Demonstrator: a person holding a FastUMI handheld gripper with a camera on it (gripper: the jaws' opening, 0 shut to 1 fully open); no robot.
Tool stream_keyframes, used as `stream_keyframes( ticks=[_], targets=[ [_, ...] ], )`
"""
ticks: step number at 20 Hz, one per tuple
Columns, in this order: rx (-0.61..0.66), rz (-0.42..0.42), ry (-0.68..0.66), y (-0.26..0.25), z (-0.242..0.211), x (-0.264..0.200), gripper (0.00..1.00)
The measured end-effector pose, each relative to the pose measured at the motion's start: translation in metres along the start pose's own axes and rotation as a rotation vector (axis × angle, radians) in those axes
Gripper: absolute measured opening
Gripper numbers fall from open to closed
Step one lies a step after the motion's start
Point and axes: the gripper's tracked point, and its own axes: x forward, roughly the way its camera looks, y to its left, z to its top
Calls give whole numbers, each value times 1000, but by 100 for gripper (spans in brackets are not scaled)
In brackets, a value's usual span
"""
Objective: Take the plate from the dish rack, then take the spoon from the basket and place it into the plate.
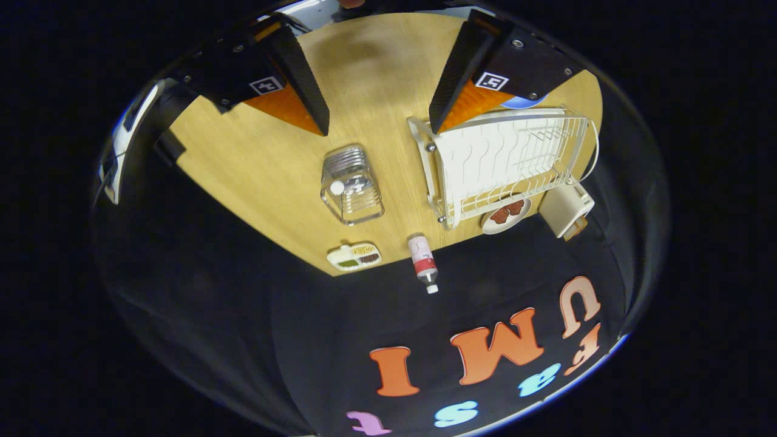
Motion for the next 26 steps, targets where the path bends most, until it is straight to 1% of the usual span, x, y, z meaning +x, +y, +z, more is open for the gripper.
stream_keyframes(
  ticks=[3,7,10,13,14,15,16,17,21,22,24,26],
  targets=[
    [-78,16,-81,-5,26,11,99],
    [-137,46,-159,-13,46,33,99],
    [-170,60,-192,-23,50,53,99],
    [-177,104,-232,-23,55,66,99],
    [-189,116,-238,-22,54,71,97],
    [-203,115,-239,-25,52,78,93],
    [-219,118,-234,-27,52,85,83],
    [-231,119,-223,-28,48,91,78],
    [-243,123,-192,-30,32,105,49],
    [-248,119,-198,-31,33,106,35],
    [-256,112,-213,-31,35,107,16],
    [-251,101,-224,-33,40,104,12]
  ],
)
